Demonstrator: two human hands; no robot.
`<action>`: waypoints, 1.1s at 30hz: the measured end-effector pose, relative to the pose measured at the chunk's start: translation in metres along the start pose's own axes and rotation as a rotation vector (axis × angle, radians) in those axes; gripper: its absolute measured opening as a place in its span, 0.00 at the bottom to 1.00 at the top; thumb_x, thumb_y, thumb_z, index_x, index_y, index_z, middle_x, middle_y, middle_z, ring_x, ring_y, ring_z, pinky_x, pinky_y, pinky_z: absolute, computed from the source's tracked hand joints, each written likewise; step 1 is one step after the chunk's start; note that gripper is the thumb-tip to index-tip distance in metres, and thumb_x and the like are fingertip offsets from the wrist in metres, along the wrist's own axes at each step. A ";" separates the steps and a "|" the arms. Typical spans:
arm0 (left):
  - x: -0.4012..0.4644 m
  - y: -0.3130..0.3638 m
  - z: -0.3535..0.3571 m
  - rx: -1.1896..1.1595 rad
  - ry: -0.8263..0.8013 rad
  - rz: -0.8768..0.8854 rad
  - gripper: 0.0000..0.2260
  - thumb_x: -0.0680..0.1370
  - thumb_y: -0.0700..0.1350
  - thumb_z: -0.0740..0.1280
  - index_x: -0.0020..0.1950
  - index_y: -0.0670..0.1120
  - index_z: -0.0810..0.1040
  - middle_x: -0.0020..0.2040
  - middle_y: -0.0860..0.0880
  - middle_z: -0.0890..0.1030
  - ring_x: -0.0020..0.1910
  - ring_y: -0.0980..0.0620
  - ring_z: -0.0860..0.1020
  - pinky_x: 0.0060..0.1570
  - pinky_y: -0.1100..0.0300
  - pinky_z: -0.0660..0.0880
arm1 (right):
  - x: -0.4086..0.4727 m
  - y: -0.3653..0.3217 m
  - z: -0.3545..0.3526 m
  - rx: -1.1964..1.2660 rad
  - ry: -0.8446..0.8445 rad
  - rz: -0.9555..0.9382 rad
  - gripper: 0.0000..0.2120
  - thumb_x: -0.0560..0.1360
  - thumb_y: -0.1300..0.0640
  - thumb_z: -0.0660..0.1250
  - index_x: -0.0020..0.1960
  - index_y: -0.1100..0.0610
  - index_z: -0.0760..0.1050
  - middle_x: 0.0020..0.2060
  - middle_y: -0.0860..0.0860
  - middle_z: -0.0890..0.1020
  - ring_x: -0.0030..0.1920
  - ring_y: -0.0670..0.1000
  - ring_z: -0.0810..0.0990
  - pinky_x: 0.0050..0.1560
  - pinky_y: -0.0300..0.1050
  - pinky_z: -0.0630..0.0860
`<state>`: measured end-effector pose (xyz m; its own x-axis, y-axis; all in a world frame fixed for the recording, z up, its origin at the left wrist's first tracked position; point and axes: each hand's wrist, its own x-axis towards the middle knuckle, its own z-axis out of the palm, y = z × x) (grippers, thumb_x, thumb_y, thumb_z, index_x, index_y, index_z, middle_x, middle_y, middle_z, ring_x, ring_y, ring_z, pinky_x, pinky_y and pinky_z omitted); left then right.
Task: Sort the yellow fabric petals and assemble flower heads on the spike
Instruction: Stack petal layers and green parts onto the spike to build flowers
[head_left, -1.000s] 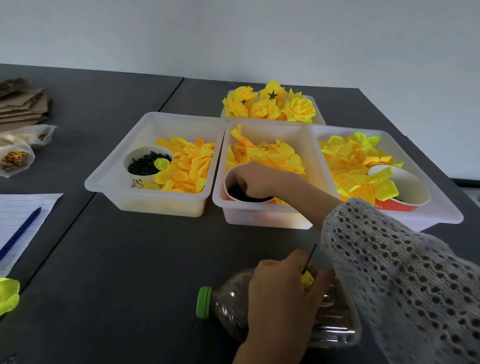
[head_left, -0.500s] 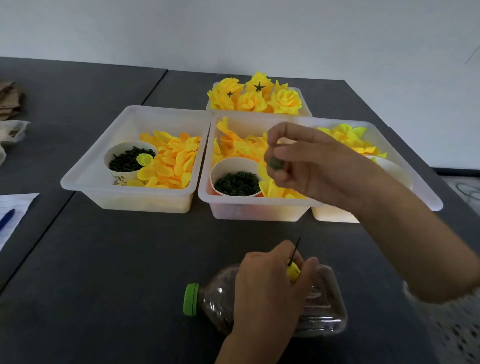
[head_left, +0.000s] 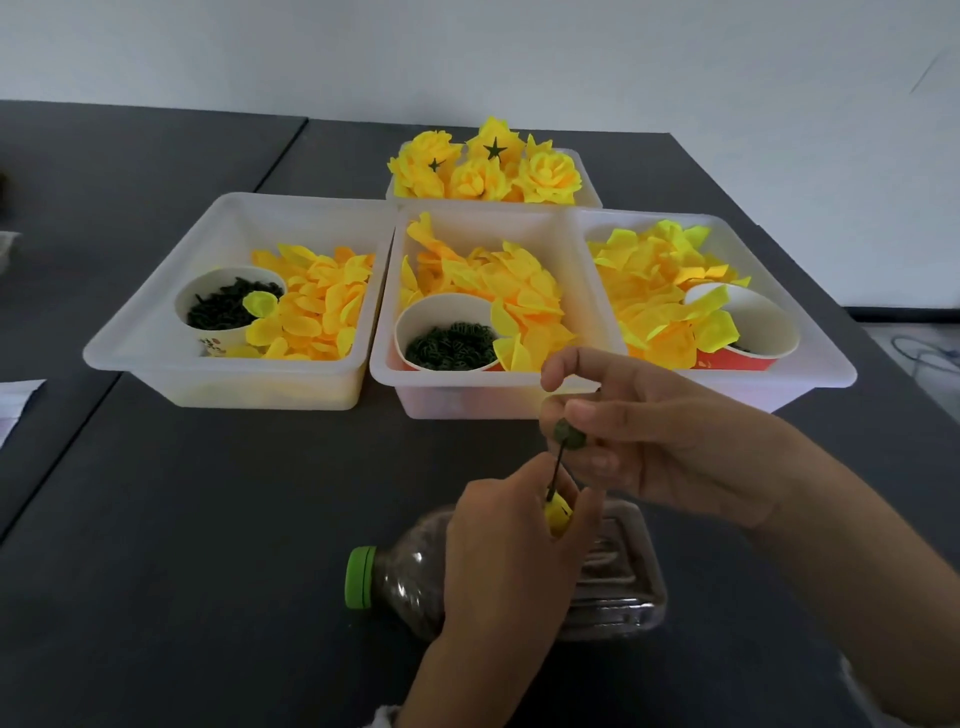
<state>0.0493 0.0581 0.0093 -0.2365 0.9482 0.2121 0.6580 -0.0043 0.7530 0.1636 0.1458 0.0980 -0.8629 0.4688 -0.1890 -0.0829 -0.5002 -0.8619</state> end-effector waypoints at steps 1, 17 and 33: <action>0.000 0.000 0.000 -0.008 0.006 0.006 0.17 0.71 0.67 0.56 0.42 0.56 0.72 0.34 0.59 0.77 0.37 0.58 0.76 0.41 0.57 0.76 | 0.002 0.001 0.001 0.009 -0.003 0.005 0.14 0.72 0.63 0.66 0.55 0.57 0.68 0.35 0.52 0.73 0.31 0.47 0.70 0.32 0.36 0.70; -0.001 -0.002 0.000 -0.045 0.027 0.012 0.12 0.72 0.64 0.58 0.38 0.57 0.68 0.30 0.58 0.74 0.31 0.59 0.73 0.32 0.69 0.65 | 0.004 0.006 0.007 0.036 0.001 0.004 0.08 0.72 0.64 0.65 0.50 0.59 0.70 0.33 0.51 0.70 0.26 0.44 0.66 0.27 0.35 0.63; 0.000 -0.004 0.003 -0.016 0.023 0.003 0.17 0.71 0.68 0.55 0.40 0.55 0.70 0.34 0.58 0.78 0.35 0.60 0.77 0.39 0.61 0.77 | -0.005 0.005 0.017 -0.669 0.286 -0.092 0.14 0.73 0.48 0.65 0.46 0.59 0.74 0.29 0.49 0.73 0.29 0.46 0.70 0.30 0.36 0.70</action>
<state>0.0494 0.0588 0.0046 -0.2511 0.9405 0.2289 0.6472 -0.0127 0.7622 0.1593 0.1286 0.1023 -0.6953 0.7052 -0.1386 0.2526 0.0593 -0.9657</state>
